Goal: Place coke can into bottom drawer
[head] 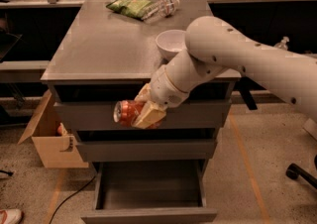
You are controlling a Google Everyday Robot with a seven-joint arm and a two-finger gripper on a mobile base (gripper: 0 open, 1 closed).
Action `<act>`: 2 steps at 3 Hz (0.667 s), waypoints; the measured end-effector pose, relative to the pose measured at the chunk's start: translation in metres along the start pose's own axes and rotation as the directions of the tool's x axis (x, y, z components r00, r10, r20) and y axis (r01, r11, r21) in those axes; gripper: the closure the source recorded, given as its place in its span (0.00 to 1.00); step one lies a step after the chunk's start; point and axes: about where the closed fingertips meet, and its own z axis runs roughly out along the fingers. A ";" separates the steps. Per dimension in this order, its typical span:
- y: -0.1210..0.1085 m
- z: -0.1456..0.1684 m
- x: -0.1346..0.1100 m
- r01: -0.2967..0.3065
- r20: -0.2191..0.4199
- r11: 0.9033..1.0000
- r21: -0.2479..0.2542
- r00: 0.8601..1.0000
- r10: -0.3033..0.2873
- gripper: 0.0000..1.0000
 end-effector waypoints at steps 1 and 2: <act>0.010 0.016 0.033 -0.067 0.038 0.998 0.003 0.997 0.067 1.00; 0.010 0.016 0.033 -0.067 0.038 0.998 0.003 0.997 0.067 1.00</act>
Offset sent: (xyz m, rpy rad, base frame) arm -0.0035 -0.0131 -0.0290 0.0321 0.0386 -0.0407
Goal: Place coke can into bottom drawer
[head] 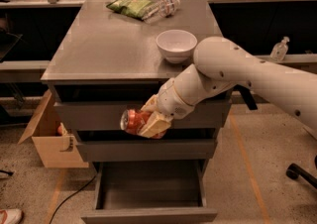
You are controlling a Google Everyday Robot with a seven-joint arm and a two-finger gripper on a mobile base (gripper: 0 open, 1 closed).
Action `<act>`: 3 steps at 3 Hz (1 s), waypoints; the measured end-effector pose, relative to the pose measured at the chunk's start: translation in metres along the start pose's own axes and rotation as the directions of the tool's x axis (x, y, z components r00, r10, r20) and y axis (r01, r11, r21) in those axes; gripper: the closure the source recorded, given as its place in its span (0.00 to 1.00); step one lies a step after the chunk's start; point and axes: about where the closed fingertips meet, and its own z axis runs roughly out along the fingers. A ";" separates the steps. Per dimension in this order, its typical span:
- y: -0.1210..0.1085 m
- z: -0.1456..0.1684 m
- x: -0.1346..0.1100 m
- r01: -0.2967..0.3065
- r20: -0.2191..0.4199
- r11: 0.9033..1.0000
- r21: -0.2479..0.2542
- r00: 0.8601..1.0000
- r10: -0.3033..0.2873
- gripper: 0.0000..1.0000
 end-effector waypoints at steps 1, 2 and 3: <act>0.001 0.006 0.008 -0.012 -0.024 1.000 0.010 1.000 0.012 1.00; 0.002 0.019 0.037 -0.051 -0.031 0.998 0.019 0.998 0.052 1.00; 0.003 0.032 0.068 -0.091 -0.011 0.996 0.016 0.996 0.091 1.00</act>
Offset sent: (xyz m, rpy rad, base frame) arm 0.0085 -0.0346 -0.0768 -0.0352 0.0438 -0.1056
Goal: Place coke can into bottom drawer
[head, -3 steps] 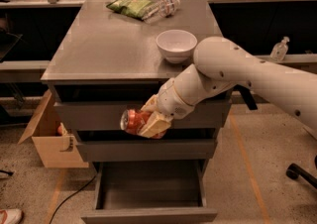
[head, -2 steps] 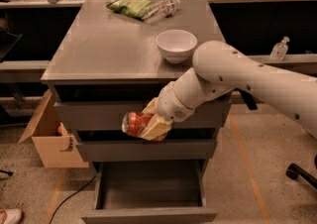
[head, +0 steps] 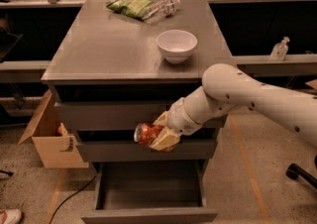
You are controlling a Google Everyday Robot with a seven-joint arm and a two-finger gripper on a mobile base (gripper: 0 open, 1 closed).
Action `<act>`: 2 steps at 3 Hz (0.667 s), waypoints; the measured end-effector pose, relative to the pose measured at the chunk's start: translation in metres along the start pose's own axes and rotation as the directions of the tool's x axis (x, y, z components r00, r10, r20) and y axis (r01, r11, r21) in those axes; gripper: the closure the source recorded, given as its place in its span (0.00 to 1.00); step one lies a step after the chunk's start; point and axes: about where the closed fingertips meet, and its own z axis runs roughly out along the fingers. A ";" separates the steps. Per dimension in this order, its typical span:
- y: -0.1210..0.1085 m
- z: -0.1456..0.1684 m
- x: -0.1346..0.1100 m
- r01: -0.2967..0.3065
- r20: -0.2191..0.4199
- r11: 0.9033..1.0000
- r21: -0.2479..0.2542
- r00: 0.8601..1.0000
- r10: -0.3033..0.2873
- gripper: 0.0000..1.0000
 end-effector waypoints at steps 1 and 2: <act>0.004 0.017 0.034 -0.047 0.012 0.999 -0.013 0.999 0.047 1.00; 0.011 0.033 0.068 -0.117 0.009 0.993 -0.022 0.993 0.117 1.00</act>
Offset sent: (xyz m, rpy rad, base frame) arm -0.0169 -0.0513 -0.1103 0.0050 0.1561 -0.1394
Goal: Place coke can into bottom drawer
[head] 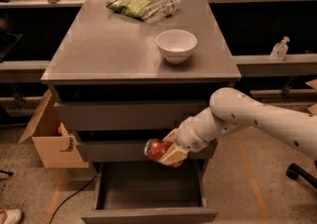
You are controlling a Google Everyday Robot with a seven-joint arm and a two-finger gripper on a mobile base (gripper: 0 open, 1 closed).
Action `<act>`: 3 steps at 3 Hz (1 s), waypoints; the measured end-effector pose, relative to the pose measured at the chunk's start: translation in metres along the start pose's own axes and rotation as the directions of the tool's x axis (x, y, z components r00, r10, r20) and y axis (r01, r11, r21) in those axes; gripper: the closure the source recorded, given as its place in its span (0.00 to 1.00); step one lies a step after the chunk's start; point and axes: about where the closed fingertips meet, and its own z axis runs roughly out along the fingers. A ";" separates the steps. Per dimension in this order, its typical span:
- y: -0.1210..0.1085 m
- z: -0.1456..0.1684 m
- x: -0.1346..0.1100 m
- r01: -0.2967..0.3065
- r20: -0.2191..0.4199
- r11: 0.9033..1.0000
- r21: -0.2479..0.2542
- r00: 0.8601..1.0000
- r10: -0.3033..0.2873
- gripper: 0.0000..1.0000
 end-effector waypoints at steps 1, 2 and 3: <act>0.003 0.021 0.034 -0.076 0.002 0.995 -0.070 0.997 0.076 1.00; 0.003 0.021 0.034 -0.076 0.002 0.995 -0.071 0.997 0.076 1.00; -0.005 0.040 0.058 -0.110 -0.005 0.992 -0.064 0.994 0.110 1.00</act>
Offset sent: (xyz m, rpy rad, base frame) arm -0.0046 -0.0105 -0.0317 0.0081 0.0861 -0.0117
